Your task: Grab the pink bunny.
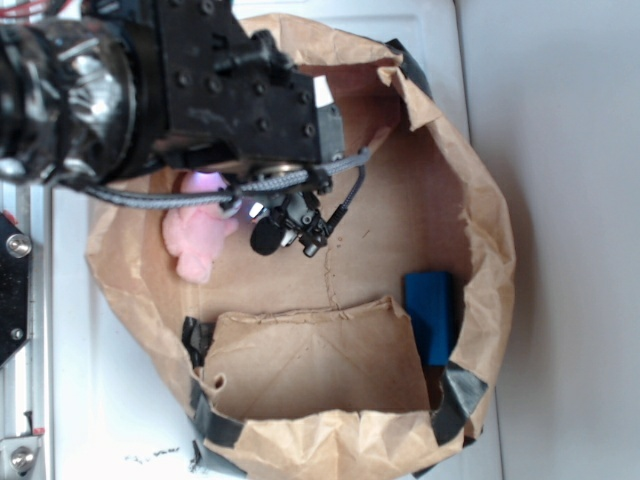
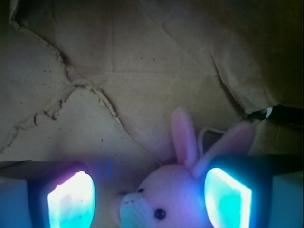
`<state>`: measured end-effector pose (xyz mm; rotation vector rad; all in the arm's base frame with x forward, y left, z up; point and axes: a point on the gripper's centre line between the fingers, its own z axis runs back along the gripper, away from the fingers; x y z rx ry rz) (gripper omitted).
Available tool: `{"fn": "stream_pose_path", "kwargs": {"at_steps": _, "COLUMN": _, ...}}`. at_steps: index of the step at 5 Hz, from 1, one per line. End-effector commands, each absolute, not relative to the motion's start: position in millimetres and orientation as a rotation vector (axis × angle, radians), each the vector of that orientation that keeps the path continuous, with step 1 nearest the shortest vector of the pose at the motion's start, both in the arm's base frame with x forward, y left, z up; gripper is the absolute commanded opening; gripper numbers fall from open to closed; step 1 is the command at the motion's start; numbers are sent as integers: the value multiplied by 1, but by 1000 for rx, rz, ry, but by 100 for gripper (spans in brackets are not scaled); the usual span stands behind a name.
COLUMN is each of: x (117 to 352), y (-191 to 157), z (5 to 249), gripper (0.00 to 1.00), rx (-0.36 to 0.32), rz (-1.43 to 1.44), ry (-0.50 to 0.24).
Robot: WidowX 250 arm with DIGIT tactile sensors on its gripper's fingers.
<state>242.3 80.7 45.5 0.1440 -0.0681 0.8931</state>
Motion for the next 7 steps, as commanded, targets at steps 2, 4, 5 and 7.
{"fn": "stream_pose_path", "kwargs": {"at_steps": 2, "x": 227, "y": 78, "z": 59, "gripper": 100, "rx": 108, "rz": 828, "ry": -52}}
{"fn": "stream_pose_path", "kwargs": {"at_steps": 4, "x": 235, "y": 82, "z": 39, "gripper": 100, "rx": 60, "rz": 779, "ry": -70}}
{"fn": "stream_pose_path", "kwargs": {"at_steps": 5, "x": 245, "y": 91, "z": 26, "gripper": 100, "rx": 65, "rz": 774, "ry": -83}}
{"fn": "stream_pose_path", "kwargs": {"at_steps": 7, "x": 242, "y": 91, "z": 6, "gripper": 100, "rx": -27, "rz": 705, "ry": -84}}
